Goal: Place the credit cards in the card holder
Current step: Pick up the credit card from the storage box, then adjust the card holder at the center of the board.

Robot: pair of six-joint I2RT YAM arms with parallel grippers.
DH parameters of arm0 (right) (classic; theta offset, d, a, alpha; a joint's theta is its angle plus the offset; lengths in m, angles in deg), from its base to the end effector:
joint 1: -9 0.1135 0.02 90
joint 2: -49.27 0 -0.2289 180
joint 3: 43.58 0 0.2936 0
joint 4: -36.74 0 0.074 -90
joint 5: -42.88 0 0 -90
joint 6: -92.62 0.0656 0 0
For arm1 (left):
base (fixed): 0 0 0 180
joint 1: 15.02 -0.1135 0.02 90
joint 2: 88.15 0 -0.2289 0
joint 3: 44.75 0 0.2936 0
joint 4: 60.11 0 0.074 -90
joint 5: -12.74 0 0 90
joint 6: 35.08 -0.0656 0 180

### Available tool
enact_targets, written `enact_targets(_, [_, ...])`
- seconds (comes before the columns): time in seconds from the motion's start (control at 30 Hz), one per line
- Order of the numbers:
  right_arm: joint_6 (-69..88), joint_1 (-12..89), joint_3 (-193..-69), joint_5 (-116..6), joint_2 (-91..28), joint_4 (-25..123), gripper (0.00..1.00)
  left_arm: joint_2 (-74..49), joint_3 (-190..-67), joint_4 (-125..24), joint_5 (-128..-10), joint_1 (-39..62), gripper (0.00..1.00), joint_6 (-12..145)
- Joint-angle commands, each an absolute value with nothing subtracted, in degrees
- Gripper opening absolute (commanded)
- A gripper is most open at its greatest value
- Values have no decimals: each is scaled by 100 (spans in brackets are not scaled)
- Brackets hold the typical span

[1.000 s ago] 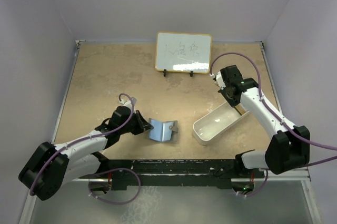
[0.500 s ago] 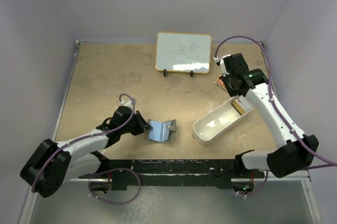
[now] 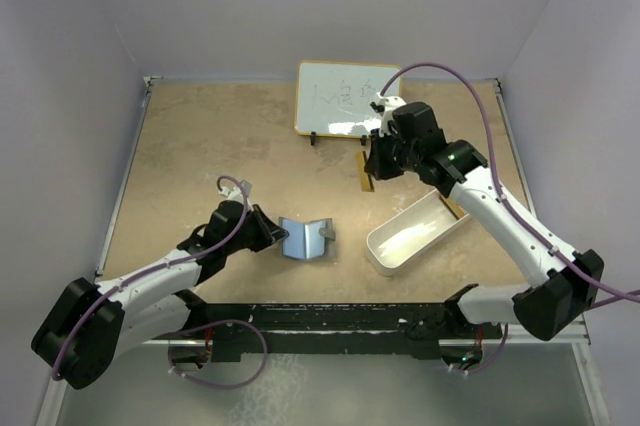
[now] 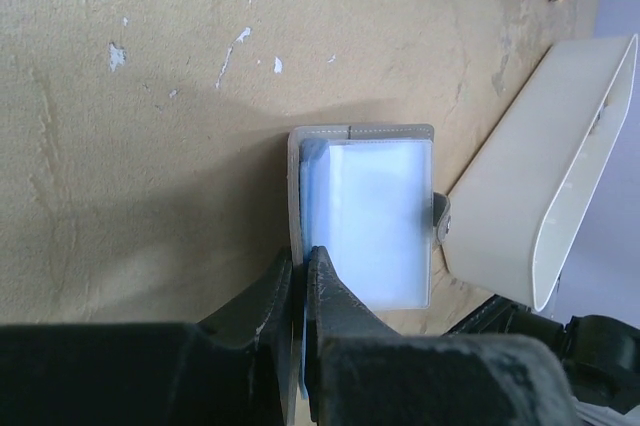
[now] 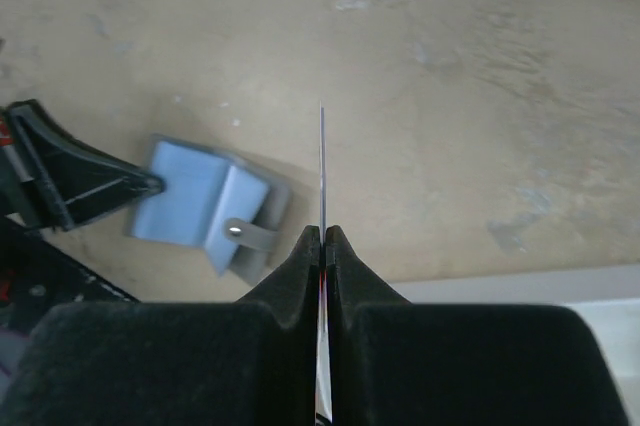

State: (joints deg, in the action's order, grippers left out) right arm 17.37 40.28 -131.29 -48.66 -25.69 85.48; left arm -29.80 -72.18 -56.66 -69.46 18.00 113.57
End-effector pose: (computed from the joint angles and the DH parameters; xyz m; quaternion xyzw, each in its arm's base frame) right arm 0.3067 0.1884 0.3173 -0.1341 0.8808 0.1885 0.4132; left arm 0.2186 -0.1527 0.0790 -0.1648 0.8675 -0.3759 0.2812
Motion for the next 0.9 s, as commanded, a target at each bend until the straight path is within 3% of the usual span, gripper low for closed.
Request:
enact_targets(0.0, [3082,4335,-12557,-5879,-2561,6953,0,-3112,-7220,-6176,-7191,1777,0,11737])
enact_targets(0.4, [4090,5053,-11948,-6491,-3766,5695,0,-2965,-7161,-6184,-7531,1777,0,11809])
enact_targets(0.57, [3483,5064,-12410,-6424,-4671,6584,0,-2891,-7192,-6022,-7600,1772,0,11820])
enact_targets(0.87, [3183,5062,-12279,-5884,-5102,7066,0,-2980,-7677,-4288,-8730,1777,21,11589])
